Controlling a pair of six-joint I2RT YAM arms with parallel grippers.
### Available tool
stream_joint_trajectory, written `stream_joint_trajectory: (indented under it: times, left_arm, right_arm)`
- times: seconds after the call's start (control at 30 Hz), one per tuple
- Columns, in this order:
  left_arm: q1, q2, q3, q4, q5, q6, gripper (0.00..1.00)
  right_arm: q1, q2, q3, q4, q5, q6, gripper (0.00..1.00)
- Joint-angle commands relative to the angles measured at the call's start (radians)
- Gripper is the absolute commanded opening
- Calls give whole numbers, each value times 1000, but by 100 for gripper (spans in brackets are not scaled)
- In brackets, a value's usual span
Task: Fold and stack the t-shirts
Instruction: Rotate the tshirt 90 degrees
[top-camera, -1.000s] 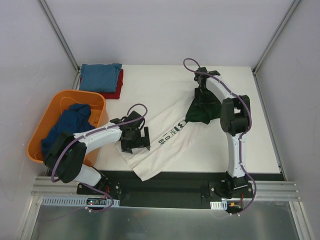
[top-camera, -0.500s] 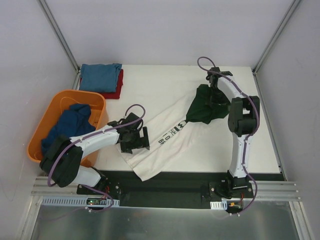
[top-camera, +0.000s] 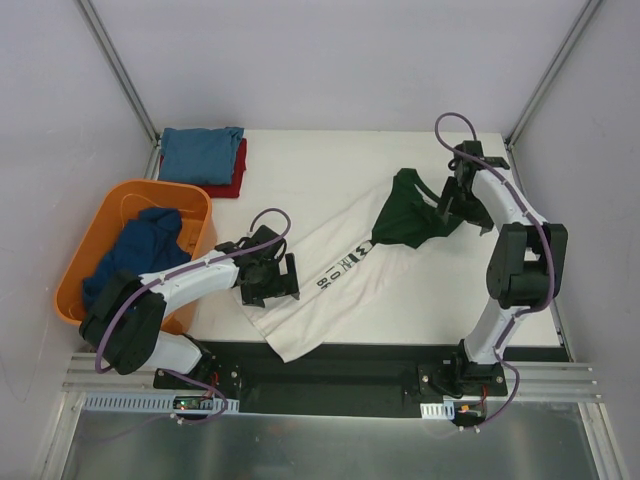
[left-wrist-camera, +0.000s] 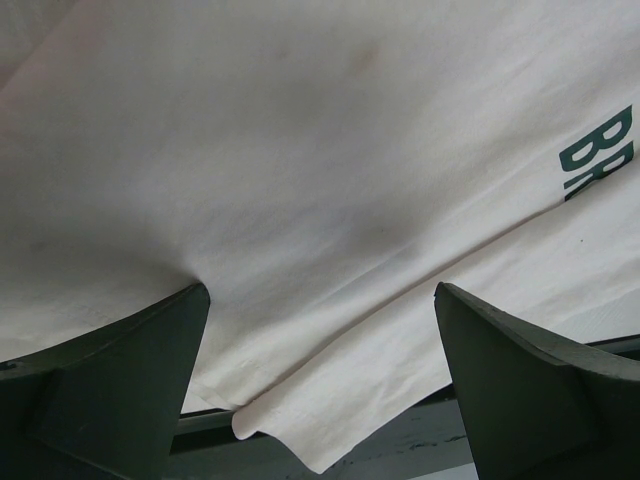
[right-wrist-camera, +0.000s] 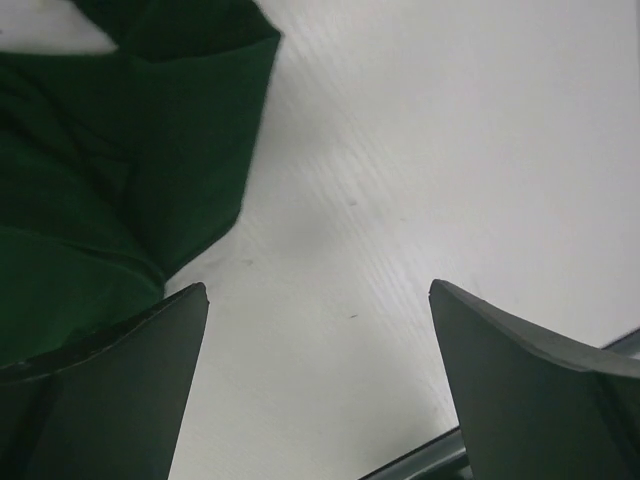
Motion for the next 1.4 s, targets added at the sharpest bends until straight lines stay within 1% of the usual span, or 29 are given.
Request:
stream_joint_trajectory:
  times: [0.0, 0.03, 0.1, 0.17, 0.2, 0.23, 0.3, 0.33, 0.4, 0.43, 0.53, 0.6, 0.7, 0.73, 0.83, 0.97, 1.03, 1.13, 1.17, 1.23, 1.33, 1.37]
  left_arm:
    - [-4, 43, -44, -54, -17, 4, 99]
    - [-4, 46, -44, -54, -17, 2, 99]
    - [-4, 49, -39, -54, -14, 1, 99]
    - [-4, 55, -36, -54, -13, 1, 99]
    - [-4, 55, -33, -54, -13, 1, 99]
    - [-4, 59, -33, -54, -13, 1, 99]
    - [-2, 60, -32, -54, -11, 1, 99]
    - [-4, 63, -35, -54, -11, -2, 99]
    - [-4, 62, -35, -55, -8, -12, 99]
    - [-4, 65, -36, -54, -10, -16, 99]
    - [-4, 69, -39, -54, -10, -31, 99]
    - [-4, 71, -39, -54, -10, -30, 99]
    - [-4, 75, -38, -54, -13, -28, 99]
    - [-4, 78, -38, -54, -11, -28, 99]
    - [-4, 85, -38, -54, -7, -27, 99]
    - [-4, 85, -41, -54, -7, -33, 99]
    - [-4, 85, -44, -54, -4, -35, 99]
    - [-4, 86, -49, -54, -2, -38, 99]
    - [-4, 86, -49, -54, -2, -38, 99]
    - [-4, 92, -47, -54, 1, -36, 99]
    - [-4, 92, -44, -54, 1, -35, 99]
    - [-4, 91, -44, -55, -1, -36, 99]
  right_arm:
    - [34, -76, 9, 132, -226, -83, 97]
    - [54, -79, 11, 157, -243, -119, 98]
    - [126, -59, 46, 173, -179, -188, 98]
    - [160, 13, 128, 150, -103, -243, 98]
    - [174, 42, 161, 124, -98, -252, 99]
    - [179, 100, 187, 115, -99, -280, 94]
    - [189, 157, 259, 96, -79, -298, 89]
    - [194, 212, 284, 85, -67, -314, 86]
    - [197, 260, 351, 61, -64, -346, 82]
    - [197, 300, 376, 50, -74, -354, 77]
    - [199, 344, 417, 39, -90, -364, 71]
    - [197, 358, 428, 45, -61, -365, 68]
    - [196, 388, 449, 38, -15, -348, 54]
    - [194, 394, 454, 39, -4, -342, 43]
    - [186, 383, 450, 38, 24, -306, 28]
    - [167, 345, 411, 55, 42, -260, 16]
    - [142, 307, 385, 61, 42, -216, 12]
    - [101, 248, 295, 97, 2, -181, 12]
    - [88, 233, 270, 128, -39, -171, 12]
    - [56, 208, 210, 153, -90, -171, 16]
    - [18, 219, 189, 164, -143, -170, 22]
    - [10, 223, 189, 165, -150, -170, 22]
